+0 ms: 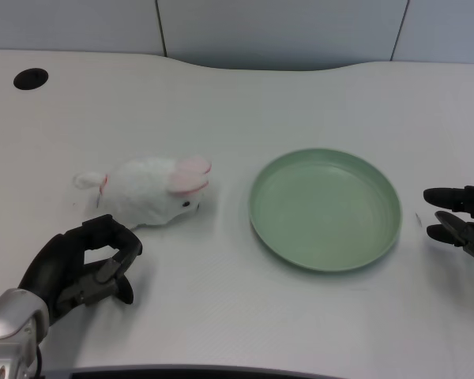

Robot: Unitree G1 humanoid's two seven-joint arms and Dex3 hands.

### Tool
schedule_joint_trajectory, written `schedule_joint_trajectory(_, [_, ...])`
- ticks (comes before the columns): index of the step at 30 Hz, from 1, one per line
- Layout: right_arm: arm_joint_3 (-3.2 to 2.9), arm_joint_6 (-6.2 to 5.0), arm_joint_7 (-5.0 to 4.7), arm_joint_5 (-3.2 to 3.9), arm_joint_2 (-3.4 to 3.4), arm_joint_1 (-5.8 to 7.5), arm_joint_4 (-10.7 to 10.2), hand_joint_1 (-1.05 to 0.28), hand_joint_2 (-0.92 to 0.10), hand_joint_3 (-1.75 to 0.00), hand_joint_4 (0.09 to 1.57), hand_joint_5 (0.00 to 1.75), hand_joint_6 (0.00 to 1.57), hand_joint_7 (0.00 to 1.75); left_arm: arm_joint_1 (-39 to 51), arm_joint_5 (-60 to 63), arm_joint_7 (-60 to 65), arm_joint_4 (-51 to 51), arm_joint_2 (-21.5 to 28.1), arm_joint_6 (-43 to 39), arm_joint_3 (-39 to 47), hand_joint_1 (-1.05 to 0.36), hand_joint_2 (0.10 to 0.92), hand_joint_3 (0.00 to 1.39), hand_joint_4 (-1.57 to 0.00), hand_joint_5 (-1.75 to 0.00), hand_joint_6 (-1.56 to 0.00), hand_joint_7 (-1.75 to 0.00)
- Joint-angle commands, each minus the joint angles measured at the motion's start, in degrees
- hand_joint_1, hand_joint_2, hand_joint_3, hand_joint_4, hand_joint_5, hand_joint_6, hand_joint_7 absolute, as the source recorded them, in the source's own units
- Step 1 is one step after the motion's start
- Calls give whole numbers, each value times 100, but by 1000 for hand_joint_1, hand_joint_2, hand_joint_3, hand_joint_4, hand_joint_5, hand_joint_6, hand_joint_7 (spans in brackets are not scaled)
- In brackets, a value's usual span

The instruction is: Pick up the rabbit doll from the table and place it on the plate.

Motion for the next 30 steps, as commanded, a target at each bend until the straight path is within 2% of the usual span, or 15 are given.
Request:
schedule_joint_trajectory(1, [-64,-10,-5,61,-53,59,-5,-444,-921,-191,1045,9,937,1,37,18,-2,34,48,17,29,-450,921,531,-650,-1746,-408,-1703])
schedule_joint_trajectory(2, [-70,-6,-6,72,-44,63,-12,-445,-921,-190,1045,9,938,1,41,39,20,29,51,8,21,-449,921,530,-649,-1746,-408,-1701])
schedule_joint_trajectory(4, [-71,-66,-13,71,-39,59,24,-443,-921,-188,1046,9,943,3,43,68,47,33,54,-5,13,-451,921,528,-647,-1746,-408,-1696])
schedule_joint_trajectory(10, [-63,-5,-32,67,-36,63,-7,-438,-921,-191,1045,8,937,1,22,67,16,80,64,-18,14,-459,921,526,-650,-1746,-415,-1689])
schedule_joint_trajectory(13, [-59,-14,-32,64,-38,74,-26,-440,-921,-196,1044,8,935,0,20,68,3,97,62,-65,12,-459,921,527,-657,-1746,-413,-1713])
schedule_joint_trajectory(17, [-42,-88,-62,19,-51,64,24,-444,-921,-198,1052,12,937,1,31,158,42,107,83,-152,-28,-465,921,525,-654,-1746,-401,-1721])
schedule_joint_trajectory(20, [-66,-81,-45,69,-20,93,-12,-445,-921,-194,1054,13,946,6,71,159,75,33,53,-134,14,-458,921,518,-644,-1746,-413,-1677])
schedule_joint_trajectory(23, [-67,-54,-30,87,-16,102,-36,-445,-921,-192,1058,14,949,6,85,82,20,19,20,-221,72,-457,921,520,-629,-1746,-412,-1656])
schedule_joint_trajectory(25, [-26,-85,-63,17,-49,110,-38,-442,-921,-194,1049,9,938,2,146,38,-52,31,-30,-723,109,-469,921,521,-618,-1746,-413,-1642])
schedule_joint_trajectory(27, [-29,-1,-93,19,-36,120,-84,-443,-921,-192,1040,5,939,4,214,19,-78,-19,-88,-1298,131,-477,921,522,-605,-1746,-407,-1623])
schedule_joint_trajectory(30, [-26,84,-124,19,-18,136,-143,-446,-921,-186,1034,1,942,6,247,-20,-43,-72,-138,-1628,149,-484,921,522,-589,-1746,-407,-1613])
